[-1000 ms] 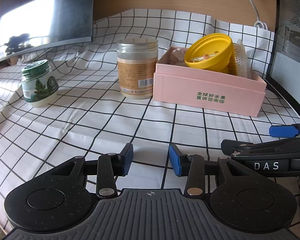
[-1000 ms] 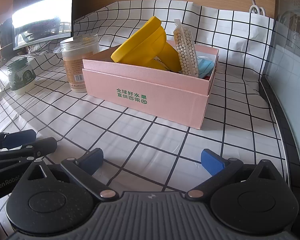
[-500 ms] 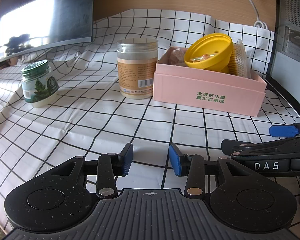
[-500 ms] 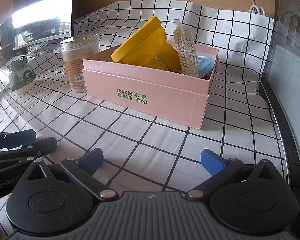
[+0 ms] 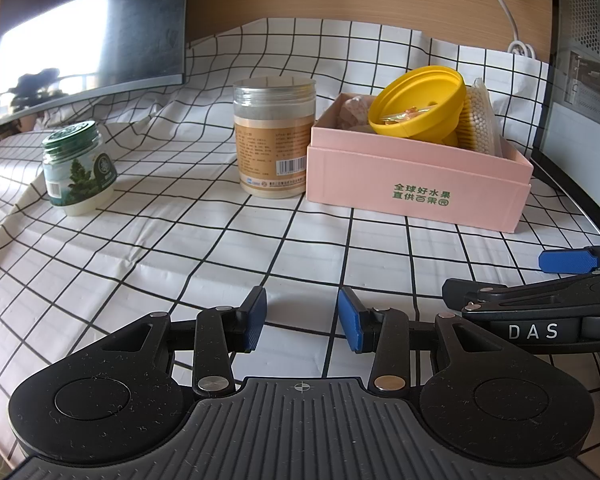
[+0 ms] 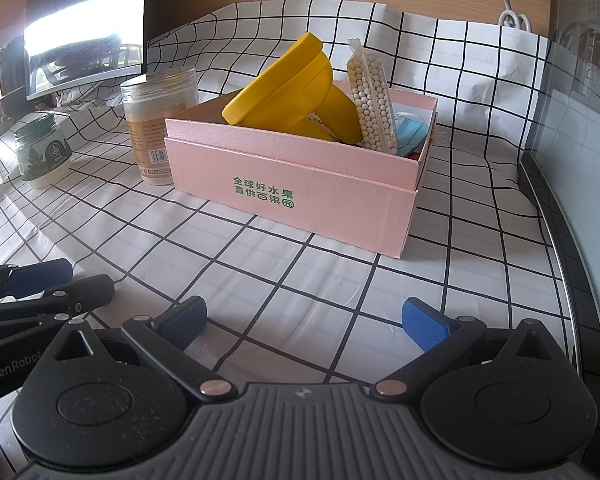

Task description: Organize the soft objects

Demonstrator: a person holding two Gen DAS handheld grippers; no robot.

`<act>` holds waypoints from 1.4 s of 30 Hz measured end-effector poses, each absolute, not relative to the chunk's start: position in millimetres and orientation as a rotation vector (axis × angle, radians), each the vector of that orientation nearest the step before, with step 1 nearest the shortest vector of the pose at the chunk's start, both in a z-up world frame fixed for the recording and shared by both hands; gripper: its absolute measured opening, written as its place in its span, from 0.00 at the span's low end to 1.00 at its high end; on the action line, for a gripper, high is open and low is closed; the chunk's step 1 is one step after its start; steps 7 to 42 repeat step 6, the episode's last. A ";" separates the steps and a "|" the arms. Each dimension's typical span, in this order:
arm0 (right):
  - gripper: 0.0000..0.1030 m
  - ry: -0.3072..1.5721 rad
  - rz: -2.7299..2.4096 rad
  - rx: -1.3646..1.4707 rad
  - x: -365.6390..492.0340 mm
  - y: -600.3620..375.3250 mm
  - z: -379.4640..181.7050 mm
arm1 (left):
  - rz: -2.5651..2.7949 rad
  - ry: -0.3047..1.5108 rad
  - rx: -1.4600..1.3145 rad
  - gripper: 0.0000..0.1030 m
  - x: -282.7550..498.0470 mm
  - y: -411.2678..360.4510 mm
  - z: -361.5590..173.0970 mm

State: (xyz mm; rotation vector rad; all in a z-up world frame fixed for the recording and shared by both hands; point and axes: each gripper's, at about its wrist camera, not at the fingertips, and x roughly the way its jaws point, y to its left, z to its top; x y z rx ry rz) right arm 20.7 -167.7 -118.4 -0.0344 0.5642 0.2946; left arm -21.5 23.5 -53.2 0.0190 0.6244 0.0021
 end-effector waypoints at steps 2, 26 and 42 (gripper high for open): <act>1.00 0.564 0.295 -0.034 20.7 -167.7 -118.4 | 0.002 0.625 0.020 0.43 -21.4 23.1 -53.2; 1.00 0.564 0.295 -0.034 20.7 -167.8 -118.4 | -0.006 0.627 0.021 0.42 -20.5 25.2 -53.4; 1.00 0.564 0.295 -0.034 20.7 -167.8 -118.4 | -0.006 0.627 0.021 0.42 -20.5 25.2 -53.4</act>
